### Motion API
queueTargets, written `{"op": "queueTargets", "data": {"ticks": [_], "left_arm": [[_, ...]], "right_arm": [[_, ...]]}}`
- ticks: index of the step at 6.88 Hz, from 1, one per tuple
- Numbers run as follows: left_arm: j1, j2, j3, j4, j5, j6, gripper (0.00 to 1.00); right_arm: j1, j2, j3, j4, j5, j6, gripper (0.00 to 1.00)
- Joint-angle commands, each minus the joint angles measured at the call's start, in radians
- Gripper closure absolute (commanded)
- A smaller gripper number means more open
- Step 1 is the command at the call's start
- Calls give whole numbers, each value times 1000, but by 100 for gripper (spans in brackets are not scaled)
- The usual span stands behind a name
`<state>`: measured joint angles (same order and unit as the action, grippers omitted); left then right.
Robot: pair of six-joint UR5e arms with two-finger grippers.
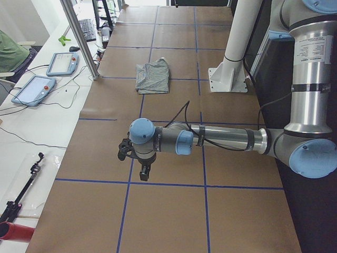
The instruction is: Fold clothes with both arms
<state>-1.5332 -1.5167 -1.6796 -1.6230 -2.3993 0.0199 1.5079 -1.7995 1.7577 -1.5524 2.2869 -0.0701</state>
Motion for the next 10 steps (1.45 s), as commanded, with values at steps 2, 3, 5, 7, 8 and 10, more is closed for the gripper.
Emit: {"op": "queueTargets", "data": {"ticks": [2,3,5,7,8,10], "left_arm": [[-1,7,0,2,2,-2,0],[-1,7,1,2,2,-2,0],[-1,7,0,2,2,-2,0],[-1,7,-2,2,0,-2,0],[-1,7,-2,2,0,-2,0],[-1,7,-2,2,0,-2,0]], "right_arm": [[0,-4,6,2,9,-2,0],[0,-12,-7,-3,53,-5,0],[0,-18,-10,2,43,-13,0],[0,-15,-6,3,51,-11,0],[0,-14,-4,3,49,-8,0],[0,-15,-6,3,48,-10,0]]}}
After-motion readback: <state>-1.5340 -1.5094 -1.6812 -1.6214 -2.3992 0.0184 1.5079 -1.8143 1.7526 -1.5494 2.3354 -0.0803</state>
